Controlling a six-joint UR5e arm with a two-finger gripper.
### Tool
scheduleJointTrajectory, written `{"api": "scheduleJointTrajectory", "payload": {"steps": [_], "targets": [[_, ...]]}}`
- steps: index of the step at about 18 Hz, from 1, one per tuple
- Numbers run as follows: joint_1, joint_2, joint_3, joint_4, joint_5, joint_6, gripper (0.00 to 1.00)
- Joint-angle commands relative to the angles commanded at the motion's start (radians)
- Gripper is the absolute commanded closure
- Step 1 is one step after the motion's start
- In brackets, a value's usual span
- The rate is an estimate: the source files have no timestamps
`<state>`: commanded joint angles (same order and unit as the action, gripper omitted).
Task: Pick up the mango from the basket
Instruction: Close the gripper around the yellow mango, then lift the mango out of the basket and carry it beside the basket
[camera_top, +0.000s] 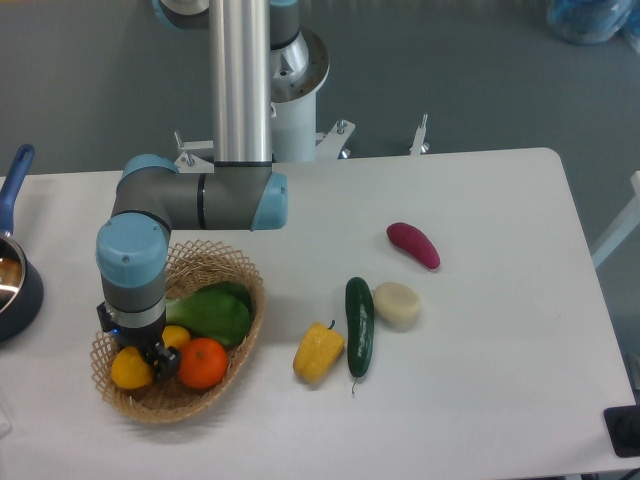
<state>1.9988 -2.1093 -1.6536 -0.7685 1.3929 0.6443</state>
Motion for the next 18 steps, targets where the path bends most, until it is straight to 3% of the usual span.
{"api": "scheduleJointTrajectory", "payload": {"steps": [3,8,13,18], "targets": [[0.002,0.015,0.002,0.000,-0.002,0.000,0.79],[0.029,0.093,0.000,0.000,-0.006,0.003,0.79],[0.133,0.230,0.014,0.006,-0.026,-0.002,0.78],[0.294,0.295,0.116,0.009,-0.152,-0.027,0.78]]}}
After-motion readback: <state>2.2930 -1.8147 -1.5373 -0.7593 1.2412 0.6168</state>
